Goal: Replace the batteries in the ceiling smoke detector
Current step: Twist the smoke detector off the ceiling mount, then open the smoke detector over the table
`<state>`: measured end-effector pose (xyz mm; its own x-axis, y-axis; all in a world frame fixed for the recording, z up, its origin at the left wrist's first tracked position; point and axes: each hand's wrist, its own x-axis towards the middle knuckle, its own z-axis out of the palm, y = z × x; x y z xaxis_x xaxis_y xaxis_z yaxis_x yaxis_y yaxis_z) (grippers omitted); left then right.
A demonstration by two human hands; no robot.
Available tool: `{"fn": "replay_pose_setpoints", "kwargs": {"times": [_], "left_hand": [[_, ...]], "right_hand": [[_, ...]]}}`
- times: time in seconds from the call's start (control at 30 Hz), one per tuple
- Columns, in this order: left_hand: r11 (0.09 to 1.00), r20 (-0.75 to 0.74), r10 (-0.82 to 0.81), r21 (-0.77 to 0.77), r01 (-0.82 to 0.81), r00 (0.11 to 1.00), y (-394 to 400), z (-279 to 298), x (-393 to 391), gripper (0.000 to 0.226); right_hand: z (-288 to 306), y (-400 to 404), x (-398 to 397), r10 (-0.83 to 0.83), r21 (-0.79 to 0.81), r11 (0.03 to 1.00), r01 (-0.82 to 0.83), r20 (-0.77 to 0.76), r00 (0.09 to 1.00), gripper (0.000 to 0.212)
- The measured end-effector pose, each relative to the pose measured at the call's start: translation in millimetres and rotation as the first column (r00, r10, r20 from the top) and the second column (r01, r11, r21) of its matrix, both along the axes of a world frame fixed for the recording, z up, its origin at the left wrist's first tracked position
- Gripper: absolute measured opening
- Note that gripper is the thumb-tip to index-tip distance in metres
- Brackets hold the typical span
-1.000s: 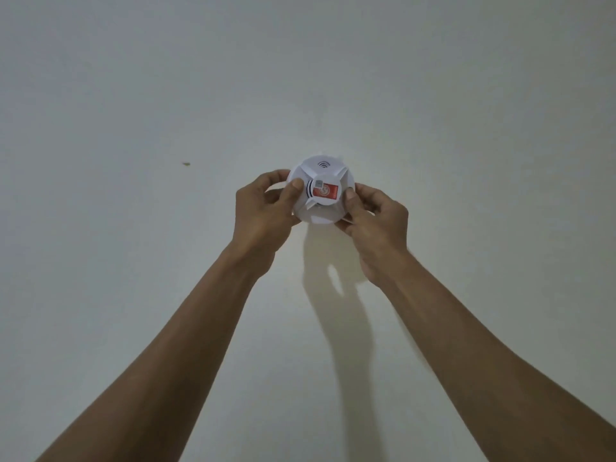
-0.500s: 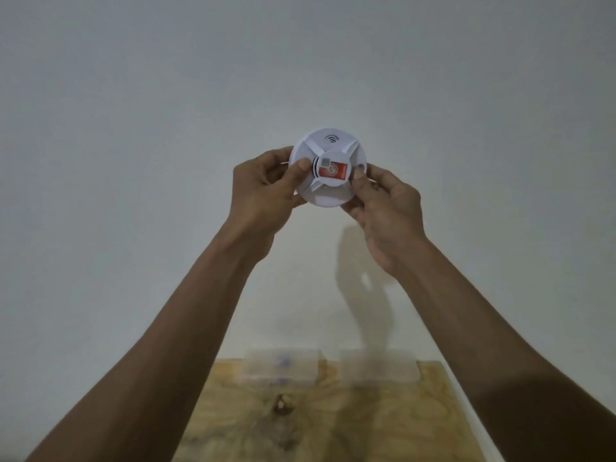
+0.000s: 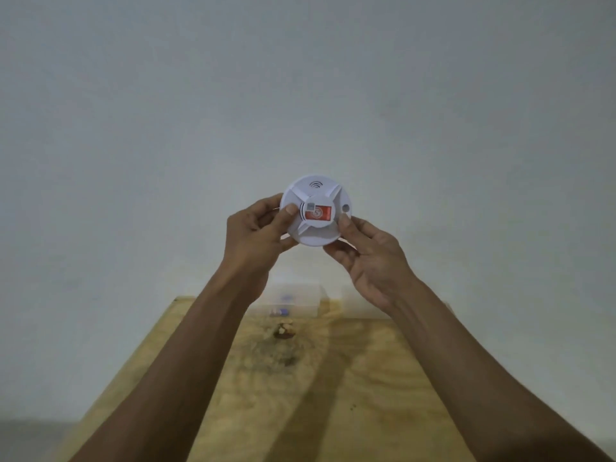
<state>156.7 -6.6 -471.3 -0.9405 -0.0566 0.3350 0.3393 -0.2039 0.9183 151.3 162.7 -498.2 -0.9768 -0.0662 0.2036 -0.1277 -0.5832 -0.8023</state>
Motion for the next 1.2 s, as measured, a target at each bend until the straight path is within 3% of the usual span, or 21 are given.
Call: {"fn": "replay_pose_setpoints", "kwargs": {"times": [0.1, 0.2, 0.27, 0.33, 0.4, 0.53, 0.63, 0.73, 0.83, 0.93, 1.07, 1.2], "left_hand": [[0.999, 0.066, -0.042, 0.032, 0.04, 0.997, -5.7, -15.0, 24.2, 0.024], [0.992, 0.133, -0.005, -0.123, 0.021, 0.991, -12.9, -17.6, 38.9, 0.03], [0.962, 0.146, -0.013, -0.267, 0.052, 0.989, -20.1, -20.5, 42.5, 0.043], [0.934, 0.153, -0.03, -0.347, 0.082, 0.988, -23.3, -24.8, 47.8, 0.055], [0.925, 0.158, -0.018, -0.373, 0.077, 0.987, -24.3, -31.9, 51.8, 0.057], [0.941, 0.15, -0.053, -0.323, 0.1, 0.987, -21.7, -52.4, 52.7, 0.054], [0.957, 0.129, -0.054, -0.276, 0.088, 0.99, -20.1, -70.7, 48.5, 0.055], [0.971, 0.136, -0.086, -0.209, 0.114, 0.987, -15.6, -93.8, 44.0, 0.053], [0.969, 0.163, -0.144, -0.179, 0.173, 0.976, -16.7, -120.5, 37.8, 0.059], [0.94, 0.21, -0.194, -0.241, 0.243, 0.958, -26.7, -146.0, 27.8, 0.07], [0.857, 0.23, -0.25, -0.4, 0.325, 0.941, -40.4, -177.2, 14.2, 0.061], [0.766, 0.236, -0.297, -0.52, 0.378, 0.925, -38.4, -197.4, 4.9, 0.067]], "right_hand": [[-15.5, -2.1, 22.4, -0.027, 0.012, 1.0, 0.026, 0.019, 0.999, 0.041], [-20.6, -1.2, 37.1, -0.175, 0.216, 0.957, 0.191, -0.092, 0.98, 0.032], [-23.5, -0.1, 45.5, -0.243, 0.398, 0.856, 0.329, -0.252, 0.937, 0.021], [-28.7, -0.6, 53.4, -0.261, 0.548, 0.696, 0.465, -0.409, 0.874, 0.019], [-37.4, -3.3, 61.5, -0.235, 0.583, 0.602, 0.545, -0.523, 0.819, 0.02], [-53.1, -2.9, 69.6, -0.206, 0.585, 0.525, 0.618, -0.617, 0.759, 0.026], [-57.8, 2.4, 68.6, -0.188, 0.62, 0.598, 0.507, -0.507, 0.841, 0.044], [-67.9, 10.7, 62.6, -0.091, 0.68, 0.711, 0.181, -0.166, 0.982, 0.087], [-90.4, 15.4, 56.0, 0.023, 0.61, 0.791, -0.044, 0.041, 0.999, 0.093], [-118.2, 14.8, 46.8, 0.047, 0.613, 0.784, -0.093, 0.091, 0.995, 0.096], [-156.2, 11.3, 39.1, 0.012, 0.712, 0.698, -0.076, 0.094, 0.995, 0.09], [-192.5, 11.2, 37.1, -0.038, 0.757, 0.653, -0.029, 0.071, 0.997, 0.088]]}}
